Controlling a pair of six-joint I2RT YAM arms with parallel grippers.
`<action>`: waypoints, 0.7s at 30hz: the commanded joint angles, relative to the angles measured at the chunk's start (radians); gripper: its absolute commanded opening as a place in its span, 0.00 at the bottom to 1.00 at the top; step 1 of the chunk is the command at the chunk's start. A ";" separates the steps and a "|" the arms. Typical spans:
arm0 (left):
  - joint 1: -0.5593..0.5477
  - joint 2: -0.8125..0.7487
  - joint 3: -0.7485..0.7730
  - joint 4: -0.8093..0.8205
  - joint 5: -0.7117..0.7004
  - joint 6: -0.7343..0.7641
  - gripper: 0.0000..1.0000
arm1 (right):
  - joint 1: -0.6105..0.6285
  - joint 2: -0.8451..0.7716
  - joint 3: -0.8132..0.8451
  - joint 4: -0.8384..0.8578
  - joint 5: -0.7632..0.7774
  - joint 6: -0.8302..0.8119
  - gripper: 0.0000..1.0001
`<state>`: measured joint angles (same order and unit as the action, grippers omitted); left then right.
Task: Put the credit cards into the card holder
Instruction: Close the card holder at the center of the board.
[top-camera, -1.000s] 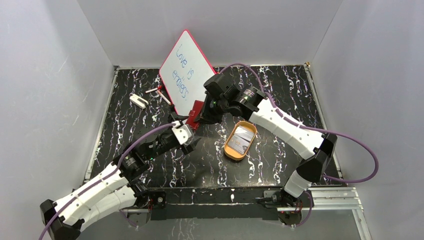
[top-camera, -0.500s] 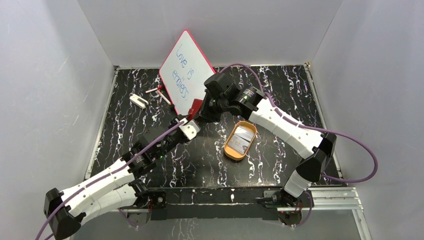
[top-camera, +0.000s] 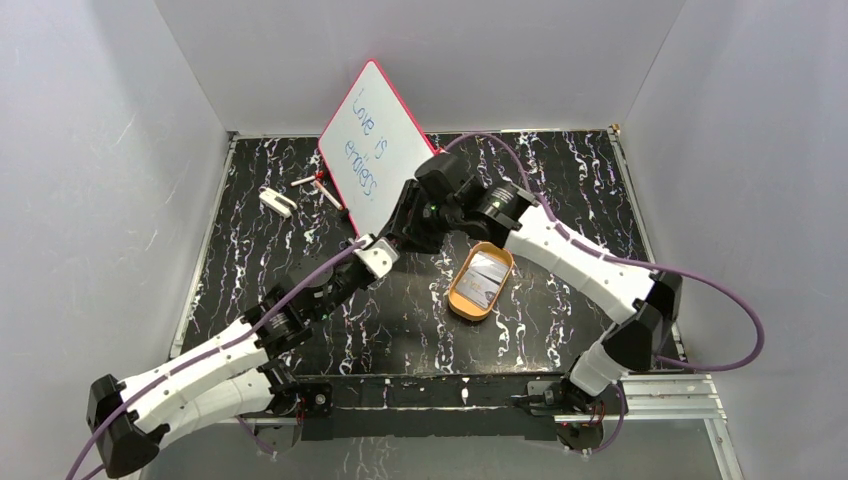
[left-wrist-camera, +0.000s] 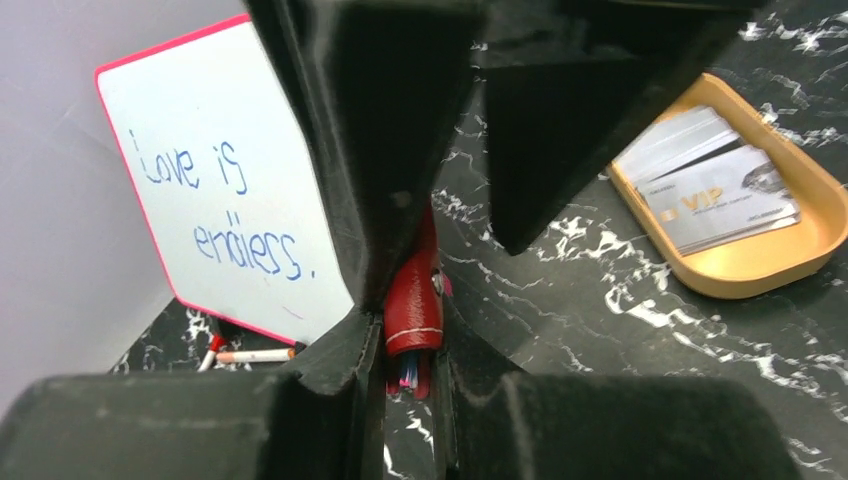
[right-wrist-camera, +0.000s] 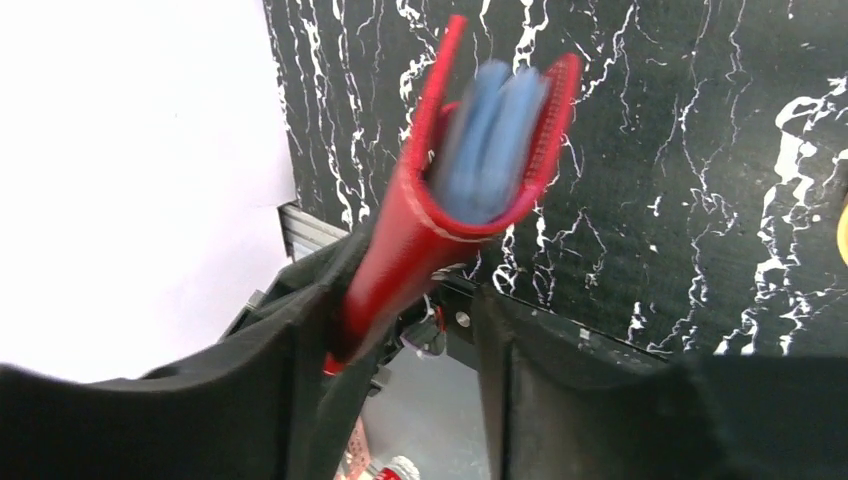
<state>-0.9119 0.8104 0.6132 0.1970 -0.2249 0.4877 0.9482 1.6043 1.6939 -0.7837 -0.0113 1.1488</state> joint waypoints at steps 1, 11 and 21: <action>-0.004 -0.086 0.021 0.035 -0.067 -0.132 0.00 | 0.014 -0.158 -0.112 0.087 0.005 -0.085 0.70; -0.005 -0.272 0.079 -0.226 -0.251 -0.693 0.00 | 0.013 -0.576 -0.630 0.714 -0.175 -0.460 0.99; -0.004 -0.524 -0.008 -0.307 0.035 -1.340 0.00 | 0.012 -0.684 -0.808 1.052 -0.417 -0.619 0.99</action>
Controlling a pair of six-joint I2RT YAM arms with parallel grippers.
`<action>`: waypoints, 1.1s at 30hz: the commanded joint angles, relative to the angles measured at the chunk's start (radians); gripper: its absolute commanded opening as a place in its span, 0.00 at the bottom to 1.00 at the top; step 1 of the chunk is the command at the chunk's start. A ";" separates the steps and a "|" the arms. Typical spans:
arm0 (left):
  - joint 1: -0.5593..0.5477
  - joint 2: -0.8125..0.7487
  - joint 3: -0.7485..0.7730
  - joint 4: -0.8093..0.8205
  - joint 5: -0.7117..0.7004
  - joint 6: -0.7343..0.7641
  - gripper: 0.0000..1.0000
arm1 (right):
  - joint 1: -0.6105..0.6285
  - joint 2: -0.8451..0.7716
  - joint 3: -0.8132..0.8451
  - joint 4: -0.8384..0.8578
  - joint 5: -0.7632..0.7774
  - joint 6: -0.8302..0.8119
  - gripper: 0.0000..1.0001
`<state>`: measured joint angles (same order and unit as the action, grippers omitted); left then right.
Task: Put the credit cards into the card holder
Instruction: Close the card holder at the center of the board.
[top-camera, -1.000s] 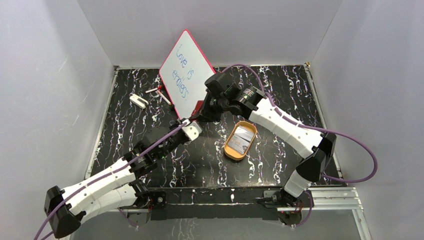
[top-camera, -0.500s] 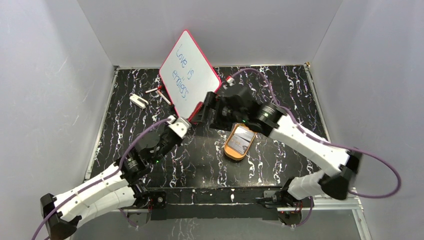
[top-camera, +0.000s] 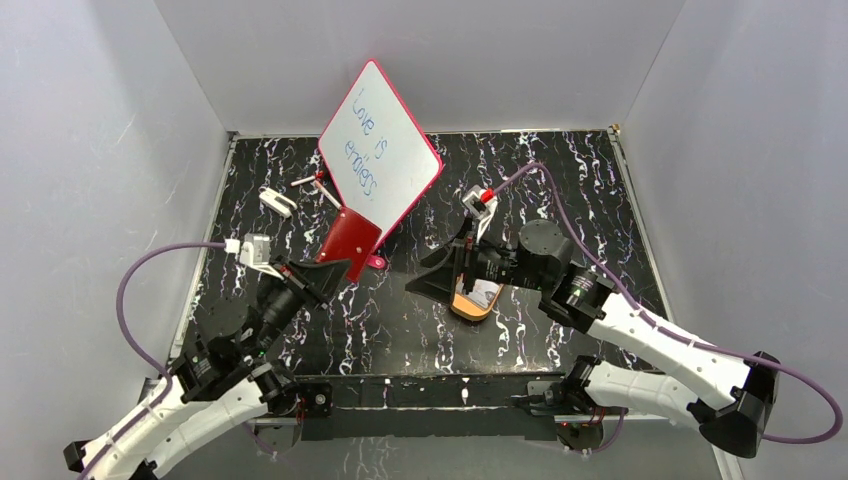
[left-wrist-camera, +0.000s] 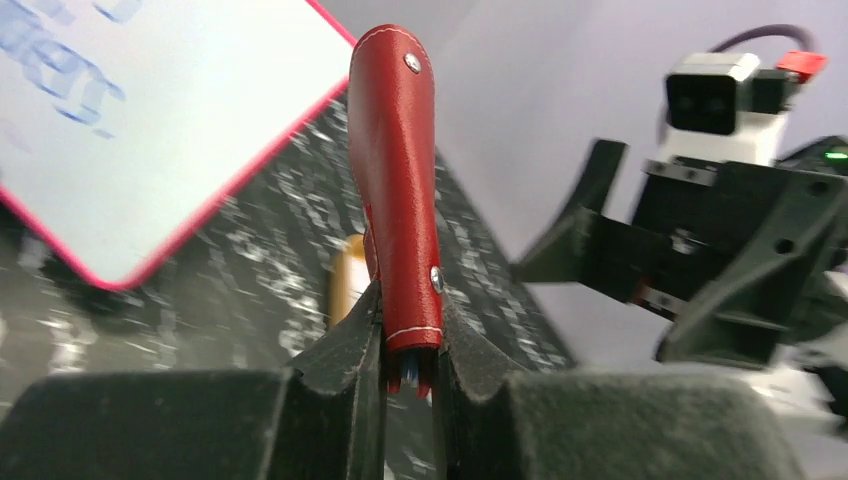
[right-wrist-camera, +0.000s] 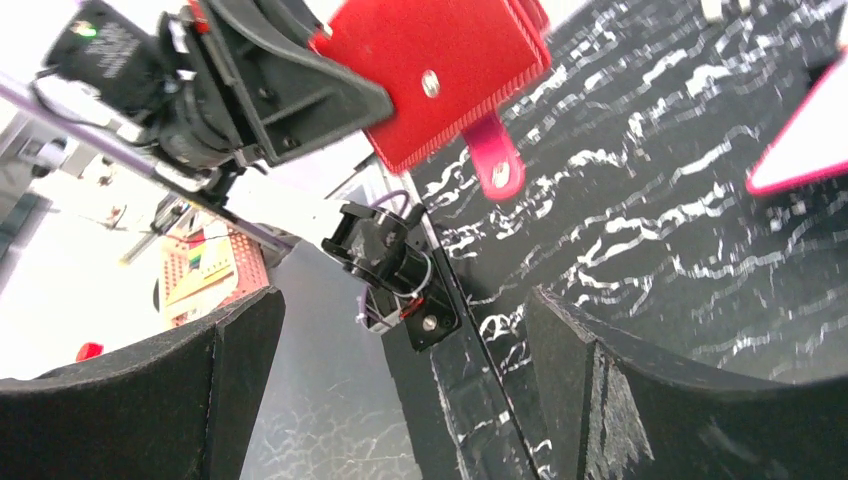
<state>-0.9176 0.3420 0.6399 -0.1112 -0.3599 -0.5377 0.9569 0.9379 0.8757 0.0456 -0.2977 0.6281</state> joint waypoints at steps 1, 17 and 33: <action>0.002 -0.075 -0.050 0.018 0.214 -0.355 0.00 | 0.002 -0.018 0.011 0.237 -0.146 -0.098 0.99; 0.002 -0.144 -0.101 0.201 0.513 -0.515 0.00 | -0.032 0.102 0.008 0.475 -0.296 0.113 0.99; 0.001 -0.099 -0.109 0.239 0.514 -0.540 0.00 | -0.033 0.176 0.003 0.569 -0.458 0.216 0.49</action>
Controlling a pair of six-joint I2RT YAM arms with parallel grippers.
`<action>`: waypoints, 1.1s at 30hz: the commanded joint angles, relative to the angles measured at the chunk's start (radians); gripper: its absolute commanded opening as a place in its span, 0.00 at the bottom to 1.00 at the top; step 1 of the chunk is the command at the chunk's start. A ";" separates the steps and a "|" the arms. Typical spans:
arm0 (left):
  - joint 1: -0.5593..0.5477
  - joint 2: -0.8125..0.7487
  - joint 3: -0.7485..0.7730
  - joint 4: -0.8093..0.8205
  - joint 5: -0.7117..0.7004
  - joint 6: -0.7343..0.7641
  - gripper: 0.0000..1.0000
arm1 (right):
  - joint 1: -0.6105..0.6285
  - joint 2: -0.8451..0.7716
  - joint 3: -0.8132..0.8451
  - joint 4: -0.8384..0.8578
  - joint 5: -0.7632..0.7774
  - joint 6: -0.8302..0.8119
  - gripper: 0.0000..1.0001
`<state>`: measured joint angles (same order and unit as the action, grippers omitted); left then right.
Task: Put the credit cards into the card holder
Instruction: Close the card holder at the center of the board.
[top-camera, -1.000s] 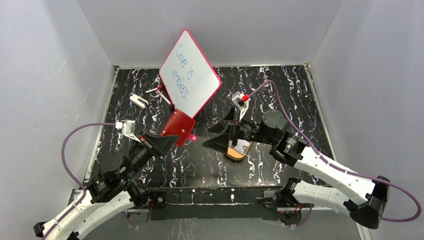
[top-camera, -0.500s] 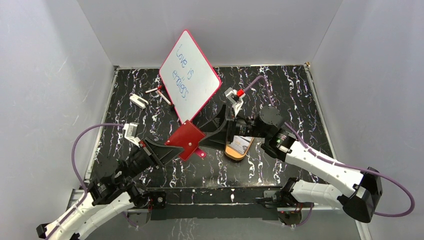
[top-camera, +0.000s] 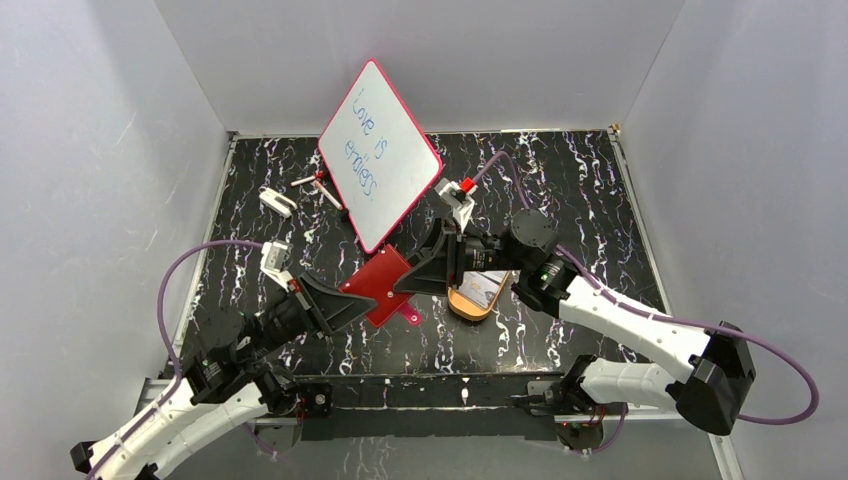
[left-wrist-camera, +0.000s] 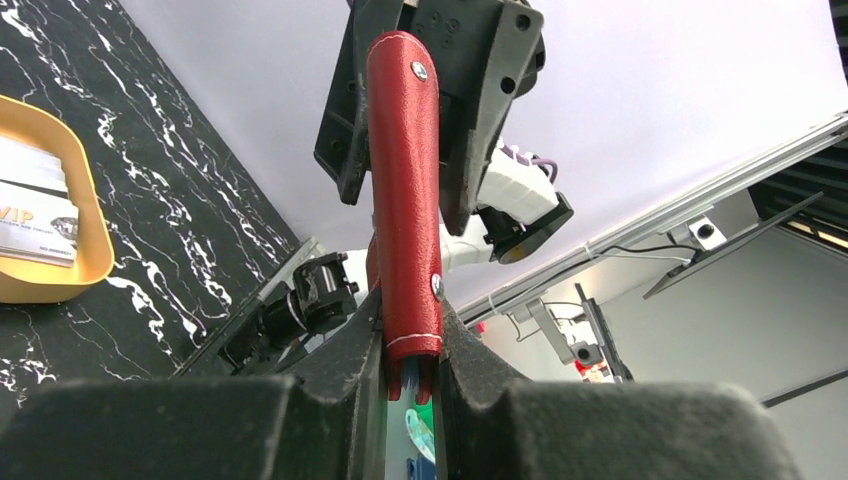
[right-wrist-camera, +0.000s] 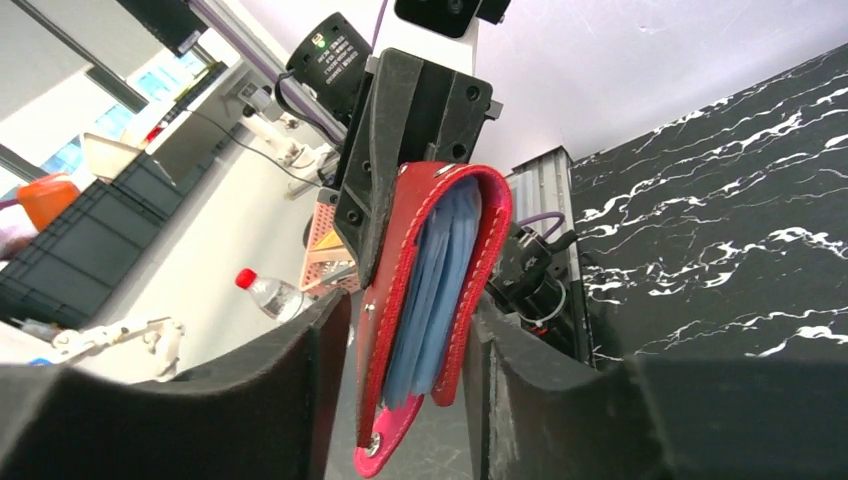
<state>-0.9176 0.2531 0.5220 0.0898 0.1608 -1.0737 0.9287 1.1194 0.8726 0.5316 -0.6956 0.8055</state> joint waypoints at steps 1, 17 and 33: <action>0.002 -0.011 0.008 0.032 -0.014 0.000 0.00 | -0.004 -0.007 0.004 0.077 -0.059 0.043 0.41; 0.001 -0.098 0.165 -0.660 -0.595 0.058 0.94 | -0.081 0.162 0.065 -0.641 -0.046 -0.233 0.00; 0.001 0.066 -0.084 -0.545 -0.278 0.049 0.85 | -0.056 0.675 0.250 -0.878 0.014 -0.484 0.01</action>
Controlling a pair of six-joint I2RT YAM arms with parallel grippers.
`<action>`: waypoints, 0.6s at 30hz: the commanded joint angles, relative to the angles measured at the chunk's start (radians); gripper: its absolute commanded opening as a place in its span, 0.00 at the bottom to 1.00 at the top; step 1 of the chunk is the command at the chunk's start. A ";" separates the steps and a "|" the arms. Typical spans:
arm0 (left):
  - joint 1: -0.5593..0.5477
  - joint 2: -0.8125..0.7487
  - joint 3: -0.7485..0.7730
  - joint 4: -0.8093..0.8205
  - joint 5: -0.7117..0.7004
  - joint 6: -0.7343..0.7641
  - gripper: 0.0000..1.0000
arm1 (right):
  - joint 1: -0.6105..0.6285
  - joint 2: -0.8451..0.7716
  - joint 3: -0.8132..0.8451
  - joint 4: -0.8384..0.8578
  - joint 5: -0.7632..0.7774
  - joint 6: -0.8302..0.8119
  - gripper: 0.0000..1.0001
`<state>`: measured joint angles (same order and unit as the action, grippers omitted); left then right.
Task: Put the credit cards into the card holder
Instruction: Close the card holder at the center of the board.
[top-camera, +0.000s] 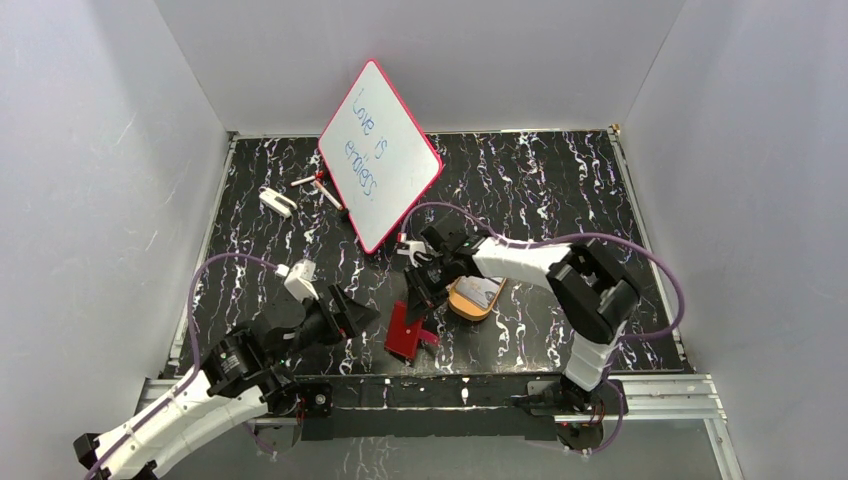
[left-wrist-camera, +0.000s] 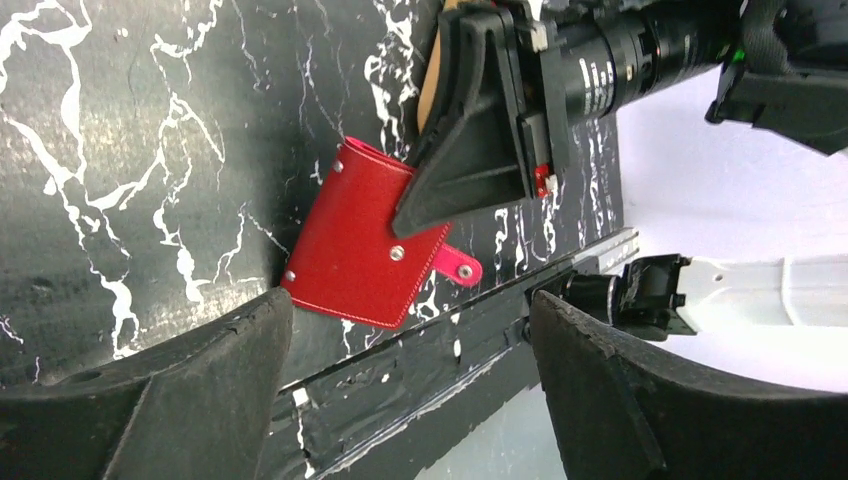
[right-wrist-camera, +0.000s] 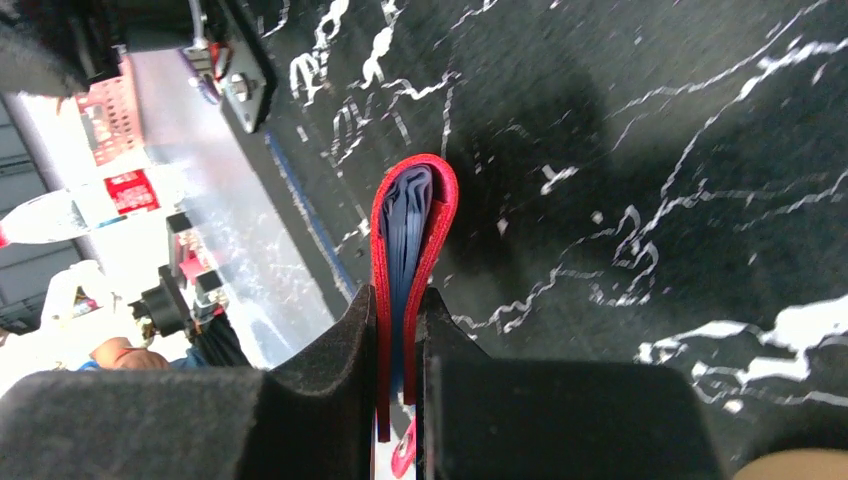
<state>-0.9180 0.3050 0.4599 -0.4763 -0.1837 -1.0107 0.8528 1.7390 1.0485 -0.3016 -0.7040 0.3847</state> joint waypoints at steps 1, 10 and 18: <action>0.001 0.014 -0.035 0.023 0.074 -0.024 0.84 | 0.027 0.069 0.076 -0.048 0.042 -0.065 0.05; 0.002 0.004 -0.178 0.131 0.140 -0.077 0.81 | 0.033 0.053 0.057 -0.015 0.151 -0.007 0.56; 0.002 0.064 -0.133 0.155 0.114 -0.013 0.81 | 0.034 -0.167 0.005 -0.066 0.341 0.086 0.88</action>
<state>-0.9180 0.3386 0.2779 -0.3515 -0.0704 -1.0641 0.8841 1.7309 1.0771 -0.3470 -0.4717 0.4141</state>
